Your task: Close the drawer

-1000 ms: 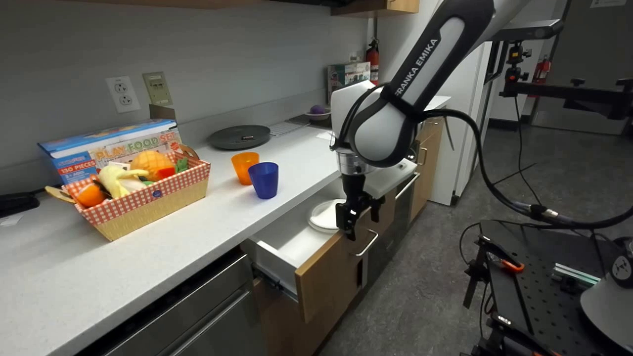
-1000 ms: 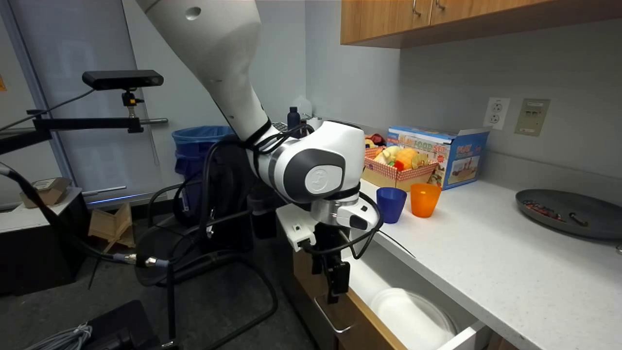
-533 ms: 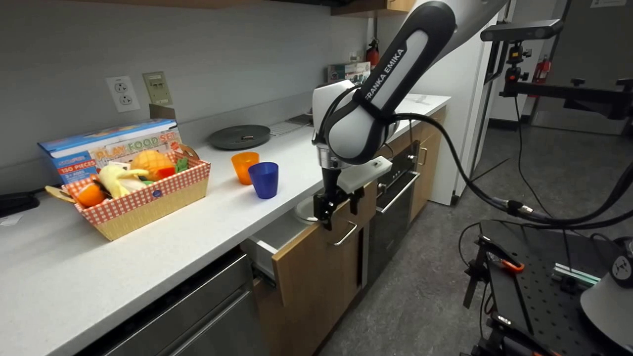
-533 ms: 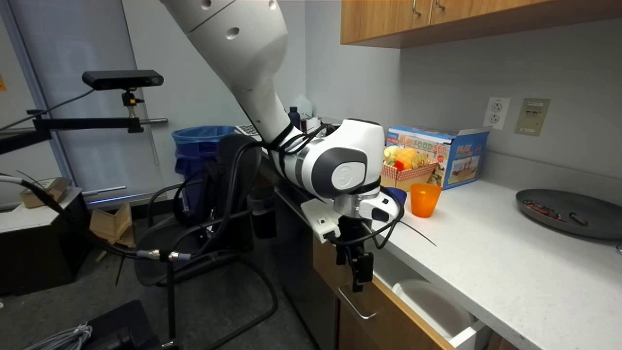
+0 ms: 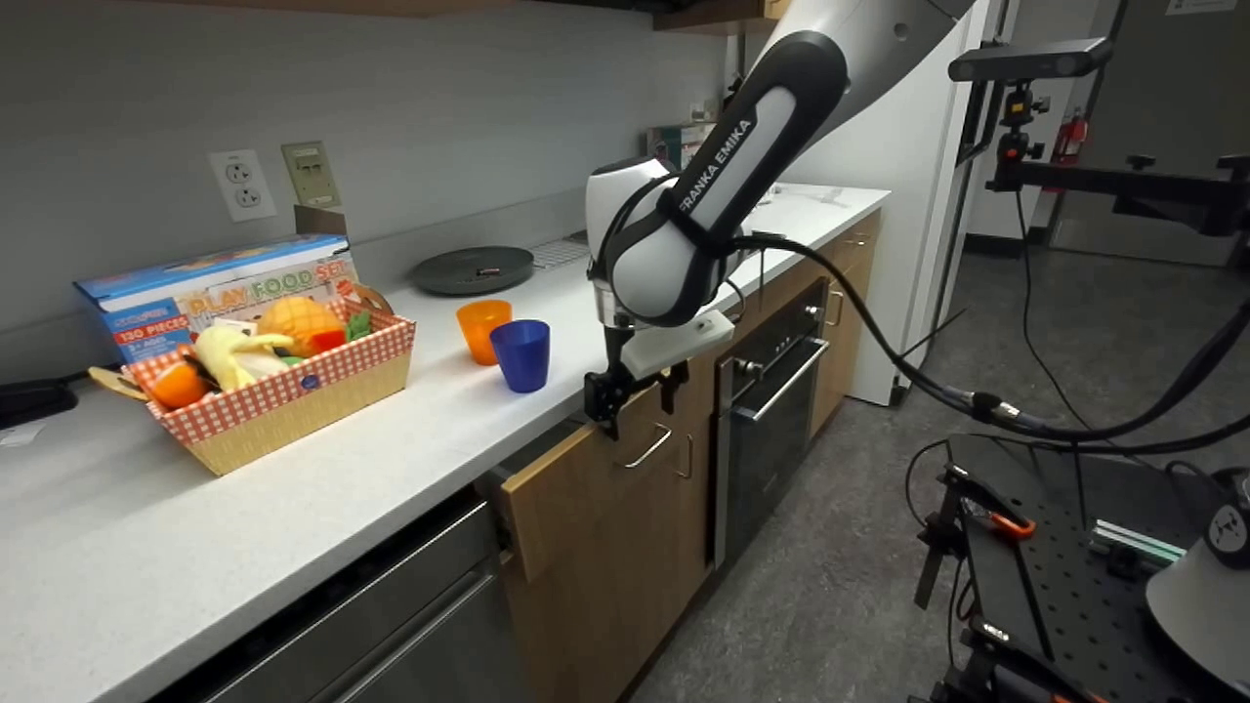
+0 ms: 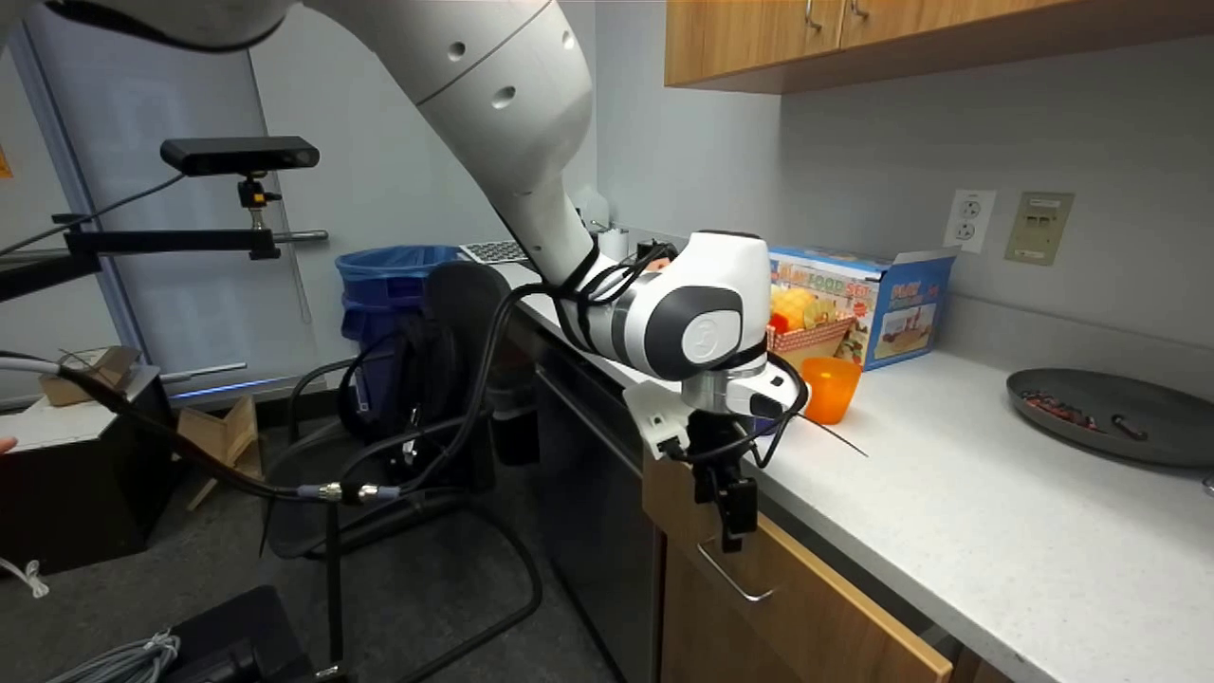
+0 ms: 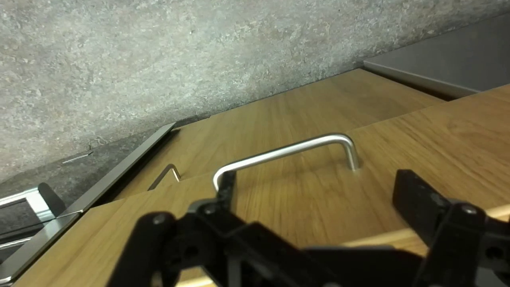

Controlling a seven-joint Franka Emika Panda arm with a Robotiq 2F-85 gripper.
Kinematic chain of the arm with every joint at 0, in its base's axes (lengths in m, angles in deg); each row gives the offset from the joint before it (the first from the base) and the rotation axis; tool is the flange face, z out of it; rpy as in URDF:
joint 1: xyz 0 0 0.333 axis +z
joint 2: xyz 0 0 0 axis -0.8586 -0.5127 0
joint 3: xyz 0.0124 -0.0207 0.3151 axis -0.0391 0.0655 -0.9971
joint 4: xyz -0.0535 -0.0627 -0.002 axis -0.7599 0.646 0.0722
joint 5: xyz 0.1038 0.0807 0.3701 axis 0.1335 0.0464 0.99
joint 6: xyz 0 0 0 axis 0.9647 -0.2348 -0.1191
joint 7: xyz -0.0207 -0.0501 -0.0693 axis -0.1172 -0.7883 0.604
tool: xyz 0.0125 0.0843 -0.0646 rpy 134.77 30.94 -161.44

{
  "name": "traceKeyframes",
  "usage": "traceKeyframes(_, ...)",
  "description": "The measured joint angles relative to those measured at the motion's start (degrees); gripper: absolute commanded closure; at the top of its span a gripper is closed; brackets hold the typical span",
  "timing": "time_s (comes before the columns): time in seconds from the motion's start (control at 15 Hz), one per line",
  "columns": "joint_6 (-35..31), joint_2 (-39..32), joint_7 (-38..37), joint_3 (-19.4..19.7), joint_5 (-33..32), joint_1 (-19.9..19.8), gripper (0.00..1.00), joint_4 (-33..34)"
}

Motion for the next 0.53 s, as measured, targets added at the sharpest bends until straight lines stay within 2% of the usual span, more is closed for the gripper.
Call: traceKeyframes(0.53, -3.87, -3.56, -8.10, 4.84, -5.12, 5.47, 0.00, 2.80)
